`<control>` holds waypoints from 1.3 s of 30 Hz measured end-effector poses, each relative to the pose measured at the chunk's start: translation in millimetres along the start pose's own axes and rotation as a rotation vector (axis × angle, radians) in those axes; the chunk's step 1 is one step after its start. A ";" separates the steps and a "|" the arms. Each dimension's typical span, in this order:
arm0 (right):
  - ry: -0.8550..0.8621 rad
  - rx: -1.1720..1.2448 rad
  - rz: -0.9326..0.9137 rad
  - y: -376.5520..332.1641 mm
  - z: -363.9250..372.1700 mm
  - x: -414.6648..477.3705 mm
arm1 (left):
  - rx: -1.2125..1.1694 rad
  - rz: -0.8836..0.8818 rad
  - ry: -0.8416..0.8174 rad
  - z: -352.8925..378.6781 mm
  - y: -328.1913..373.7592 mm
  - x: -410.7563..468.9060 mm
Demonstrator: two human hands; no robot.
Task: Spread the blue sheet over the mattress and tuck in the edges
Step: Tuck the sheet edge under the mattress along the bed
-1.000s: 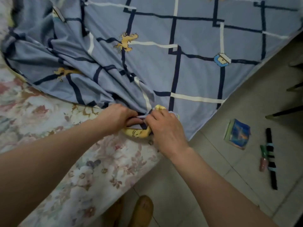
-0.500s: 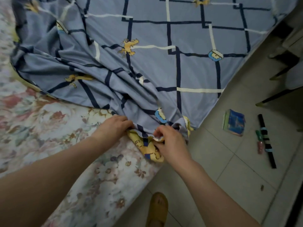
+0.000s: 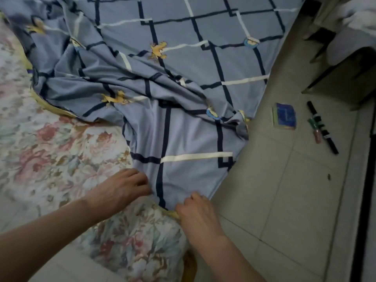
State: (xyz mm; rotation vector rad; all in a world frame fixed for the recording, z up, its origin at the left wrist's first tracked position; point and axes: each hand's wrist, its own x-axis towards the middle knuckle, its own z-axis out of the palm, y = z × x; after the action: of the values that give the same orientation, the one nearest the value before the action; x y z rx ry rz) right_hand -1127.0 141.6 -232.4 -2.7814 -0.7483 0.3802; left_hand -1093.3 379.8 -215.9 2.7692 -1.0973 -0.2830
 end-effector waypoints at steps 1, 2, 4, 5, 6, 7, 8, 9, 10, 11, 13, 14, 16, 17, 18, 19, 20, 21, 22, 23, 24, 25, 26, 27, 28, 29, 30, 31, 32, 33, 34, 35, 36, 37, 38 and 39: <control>-0.004 -0.001 0.013 -4.4 6.1 -6.2 | -0.004 -0.021 0.023 2.7 1.2 -2.6; 0.027 0.022 0.022 -9.5 9.8 -14.1 | -0.010 -0.049 0.069 6.5 3.6 -4.5; 0.183 0.103 0.081 -18.5 11.5 -28.7 | -0.040 -0.108 0.207 12.7 8.0 -1.5; 0.228 0.145 0.126 -21.0 8.0 -31.4 | -0.064 -0.159 0.270 13.3 10.3 3.1; 0.265 0.165 0.171 -28.5 6.0 -36.4 | -0.094 -0.196 0.319 15.3 13.1 4.1; 0.298 0.163 0.194 -33.2 3.9 -38.9 | -0.118 -0.212 0.357 15.7 14.0 7.3; 0.324 0.135 0.208 -37.0 2.8 -41.3 | -0.130 -0.185 0.373 15.7 13.5 10.9; 0.342 0.100 0.214 -37.4 3.2 -42.4 | -0.129 -0.145 0.342 16.1 11.8 14.0; 0.347 0.064 0.223 -38.3 3.6 -43.8 | -0.118 -0.077 0.266 13.5 11.2 15.6; 0.333 0.041 0.238 -39.3 2.7 -45.4 | -0.101 -0.005 0.176 12.4 10.3 14.1; 0.206 0.007 0.287 -47.3 2.7 -52.8 | -0.067 0.145 0.045 8.0 10.4 0.7; 0.136 0.010 0.336 -58.7 4.2 -58.0 | -0.056 0.219 -0.017 1.9 11.5 -12.9; 0.064 0.016 0.433 -79.8 23.3 -66.8 | -0.071 0.337 -0.122 2.8 18.5 -40.2; 0.060 -0.007 0.467 -95.7 30.5 -71.6 | -0.086 0.401 -0.167 5.7 20.7 -55.8; 0.048 -0.014 0.491 -109.0 39.7 -77.5 | -0.118 0.448 -0.206 13.9 24.0 -71.2; 0.017 0.009 0.512 -121.9 46.7 -83.7 | -0.146 0.476 -0.229 26.8 26.0 -86.0; -0.012 0.040 0.518 -133.4 54.2 -89.3 | -0.153 0.510 -0.258 37.9 27.7 -99.9; -0.003 0.059 0.516 -145.9 61.5 -99.5 | -0.139 0.555 -0.276 50.1 31.2 -113.3; 0.013 0.070 0.505 -152.6 69.6 -102.6 | -0.128 0.584 -0.303 57.2 32.2 -123.0; 0.010 0.096 0.511 -158.8 77.0 -105.6 | -0.113 0.596 -0.332 60.4 34.0 -130.4; 0.011 0.103 0.528 -162.8 86.6 -106.8 | -0.102 0.593 -0.338 59.6 34.3 -134.2; 0.005 0.112 0.551 -166.5 96.5 -108.6 | -0.094 0.577 -0.343 57.7 35.2 -137.3; -0.002 0.119 0.571 -168.6 103.2 -108.8 | -0.094 0.560 -0.339 54.1 34.1 -137.6; -0.007 0.127 0.593 -171.6 106.8 -109.4 | -0.099 0.545 -0.345 52.6 33.9 -138.8; -0.010 0.134 0.605 -175.6 114.7 -112.0 | -0.103 0.534 -0.364 53.1 34.9 -140.9; -0.009 0.142 0.612 -178.4 118.9 -113.3 | -0.128 0.522 -0.399 55.4 35.5 -142.4; -0.018 0.145 0.614 -179.8 122.8 -114.0 | -0.164 0.512 -0.435 56.7 38.0 -142.2; -0.018 0.139 0.616 -181.6 122.5 -115.4 | -0.197 0.508 -0.461 59.1 40.4 -141.9; -0.021 0.129 0.611 -182.0 123.4 -115.9 | -0.209 0.500 -0.490 61.6 43.1 -140.9; -0.001 0.115 0.588 -181.9 122.5 -116.4 | -0.197 0.486 -0.515 65.9 45.0 -140.7; -0.004 0.103 0.563 -181.5 120.2 -117.1 | -0.166 0.473 -0.538 70.5 46.0 -140.2; -0.004 0.091 0.547 -180.2 117.2 -117.0 | -0.143 0.461 -0.539 73.7 46.2 -138.6; -0.022 0.086 0.540 -181.7 121.0 -117.8 | -0.113 0.444 -0.528 79.4 45.2 -143.2; -0.037 0.077 0.547 -178.3 119.4 -119.6 | -0.088 0.456 -0.456 84.4 45.8 -142.9; -0.071 0.076 0.554 -178.3 122.8 -123.0 | -0.077 0.442 -0.416 90.5 46.5 -147.6; -0.095 0.070 0.554 -177.6 125.7 -125.5 | -0.087 0.423 -0.372 95.2 47.3 -150.9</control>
State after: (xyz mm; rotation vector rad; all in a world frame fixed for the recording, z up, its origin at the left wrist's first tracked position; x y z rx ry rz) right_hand -1351.5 246.0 -275.3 -2.8773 0.0385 0.6221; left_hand -1254.2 443.1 -280.5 2.3822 -1.6714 -0.7856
